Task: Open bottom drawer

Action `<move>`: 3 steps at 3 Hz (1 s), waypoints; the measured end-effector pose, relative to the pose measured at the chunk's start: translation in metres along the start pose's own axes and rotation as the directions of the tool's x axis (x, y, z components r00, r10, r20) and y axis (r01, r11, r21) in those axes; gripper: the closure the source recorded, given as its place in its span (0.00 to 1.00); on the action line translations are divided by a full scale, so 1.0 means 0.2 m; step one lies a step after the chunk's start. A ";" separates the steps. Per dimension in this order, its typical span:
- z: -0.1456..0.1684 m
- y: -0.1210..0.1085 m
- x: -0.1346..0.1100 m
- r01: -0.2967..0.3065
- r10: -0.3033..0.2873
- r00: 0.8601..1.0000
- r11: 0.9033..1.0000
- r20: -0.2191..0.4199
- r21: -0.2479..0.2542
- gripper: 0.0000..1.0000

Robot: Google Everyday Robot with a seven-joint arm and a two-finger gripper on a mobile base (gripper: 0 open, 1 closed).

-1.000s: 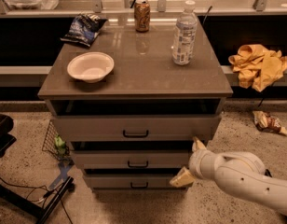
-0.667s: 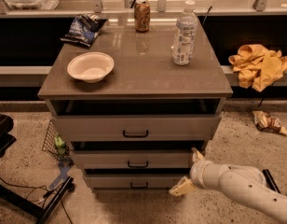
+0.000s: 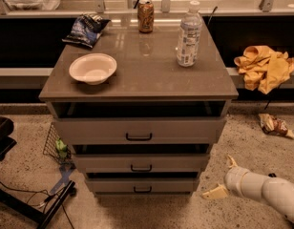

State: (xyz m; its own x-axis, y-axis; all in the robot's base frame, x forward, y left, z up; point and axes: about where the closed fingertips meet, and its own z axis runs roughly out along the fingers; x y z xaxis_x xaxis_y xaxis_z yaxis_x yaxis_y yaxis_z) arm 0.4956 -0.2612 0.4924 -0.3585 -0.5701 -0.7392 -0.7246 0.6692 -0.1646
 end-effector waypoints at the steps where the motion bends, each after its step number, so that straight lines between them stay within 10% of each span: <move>1: 0.00 0.00 0.00 0.000 0.000 1.000 1.000 0.000 0.000 0.00; 3: 0.01 0.05 0.37 0.112 -0.119 0.988 0.991 -0.095 -0.070 0.00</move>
Offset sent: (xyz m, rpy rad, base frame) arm -0.0102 -0.0313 -0.0498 -0.0527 0.0635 0.0771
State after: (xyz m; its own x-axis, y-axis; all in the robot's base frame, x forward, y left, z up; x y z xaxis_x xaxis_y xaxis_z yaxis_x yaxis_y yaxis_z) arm 0.4628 -0.2966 0.4343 -0.3245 -0.6883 -0.6488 -0.7995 0.5661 -0.2007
